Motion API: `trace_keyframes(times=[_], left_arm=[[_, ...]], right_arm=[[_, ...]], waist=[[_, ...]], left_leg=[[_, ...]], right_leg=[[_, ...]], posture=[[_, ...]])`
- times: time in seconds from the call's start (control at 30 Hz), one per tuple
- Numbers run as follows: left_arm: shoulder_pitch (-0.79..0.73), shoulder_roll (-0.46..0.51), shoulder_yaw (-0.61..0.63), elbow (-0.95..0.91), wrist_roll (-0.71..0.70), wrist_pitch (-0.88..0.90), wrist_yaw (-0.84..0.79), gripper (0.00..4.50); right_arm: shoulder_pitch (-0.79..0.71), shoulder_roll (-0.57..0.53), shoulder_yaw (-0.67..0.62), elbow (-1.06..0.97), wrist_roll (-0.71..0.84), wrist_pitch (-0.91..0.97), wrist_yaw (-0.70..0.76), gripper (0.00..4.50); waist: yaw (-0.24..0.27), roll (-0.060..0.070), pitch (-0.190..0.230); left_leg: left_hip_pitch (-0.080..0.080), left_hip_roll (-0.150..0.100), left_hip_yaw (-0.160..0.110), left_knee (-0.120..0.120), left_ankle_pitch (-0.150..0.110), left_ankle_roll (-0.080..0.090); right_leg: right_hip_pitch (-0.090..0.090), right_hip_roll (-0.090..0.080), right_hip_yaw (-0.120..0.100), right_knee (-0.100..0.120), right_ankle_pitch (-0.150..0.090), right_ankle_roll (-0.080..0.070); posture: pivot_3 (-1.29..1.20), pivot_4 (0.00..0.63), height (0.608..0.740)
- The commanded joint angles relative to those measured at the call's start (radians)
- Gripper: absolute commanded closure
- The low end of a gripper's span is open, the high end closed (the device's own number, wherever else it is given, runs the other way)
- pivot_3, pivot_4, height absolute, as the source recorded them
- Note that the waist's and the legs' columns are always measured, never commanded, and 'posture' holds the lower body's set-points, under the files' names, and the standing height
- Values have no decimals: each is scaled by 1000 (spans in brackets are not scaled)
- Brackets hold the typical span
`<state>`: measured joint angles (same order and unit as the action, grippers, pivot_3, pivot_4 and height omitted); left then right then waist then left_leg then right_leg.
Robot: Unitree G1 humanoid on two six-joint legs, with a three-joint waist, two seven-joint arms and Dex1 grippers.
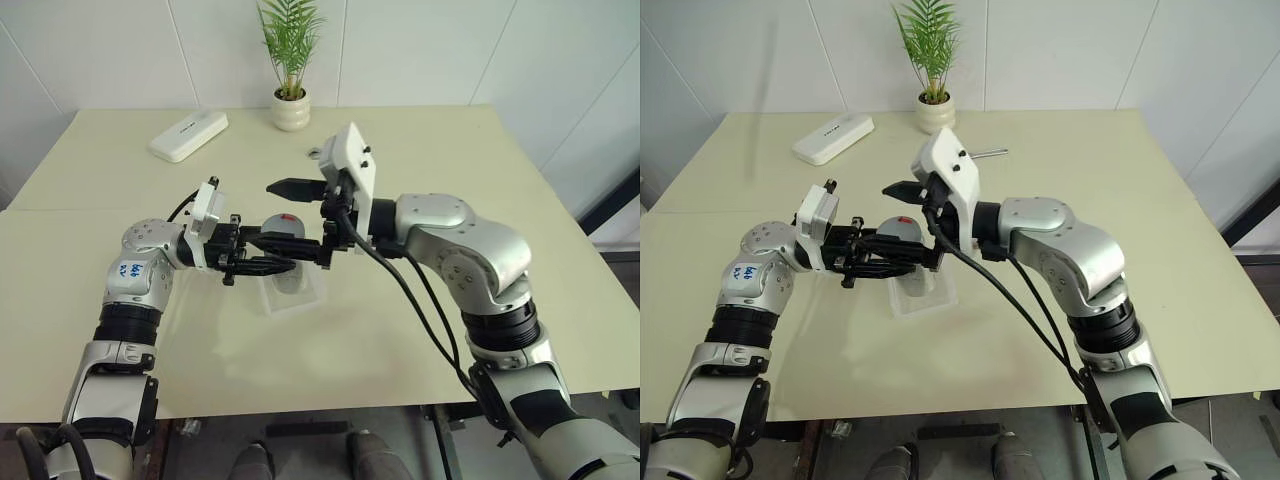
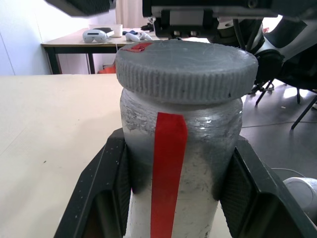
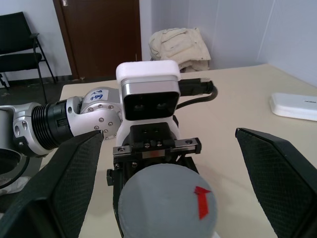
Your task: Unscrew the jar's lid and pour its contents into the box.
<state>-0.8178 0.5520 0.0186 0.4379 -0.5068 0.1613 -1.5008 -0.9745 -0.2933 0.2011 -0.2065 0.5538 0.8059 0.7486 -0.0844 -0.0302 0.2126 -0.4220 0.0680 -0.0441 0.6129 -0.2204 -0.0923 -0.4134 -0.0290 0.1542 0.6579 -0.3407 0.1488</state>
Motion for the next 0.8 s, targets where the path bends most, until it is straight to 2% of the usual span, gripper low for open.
trace_keyframes(times=[0.03,0.47,0.8], left_arm=[[-31,0,5,-14,-8,-14,-54,2542],[-24,-1,6,-20,-11,-14,-53,2542],[-10,-8,4,-27,-14,-12,-55,2542]], right_arm=[[-21,16,12,27,-32,-60,19,14],[-25,28,21,93,-89,-112,50,14],[-1,-55,-30,51,-64,-68,88,14]], waist=[[0,0,0],[0,0,0],[0,0,0]], left_leg=[[0,0,0,0,0,0],[0,0,0,0,0,0],[0,0,0,0,0,0]], right_leg=[[0,0,0,0,0,0],[0,0,0,0,0,0],[0,0,0,0,0,0]], posture=[[0,150,740],[0,150,740],[0,150,740]])
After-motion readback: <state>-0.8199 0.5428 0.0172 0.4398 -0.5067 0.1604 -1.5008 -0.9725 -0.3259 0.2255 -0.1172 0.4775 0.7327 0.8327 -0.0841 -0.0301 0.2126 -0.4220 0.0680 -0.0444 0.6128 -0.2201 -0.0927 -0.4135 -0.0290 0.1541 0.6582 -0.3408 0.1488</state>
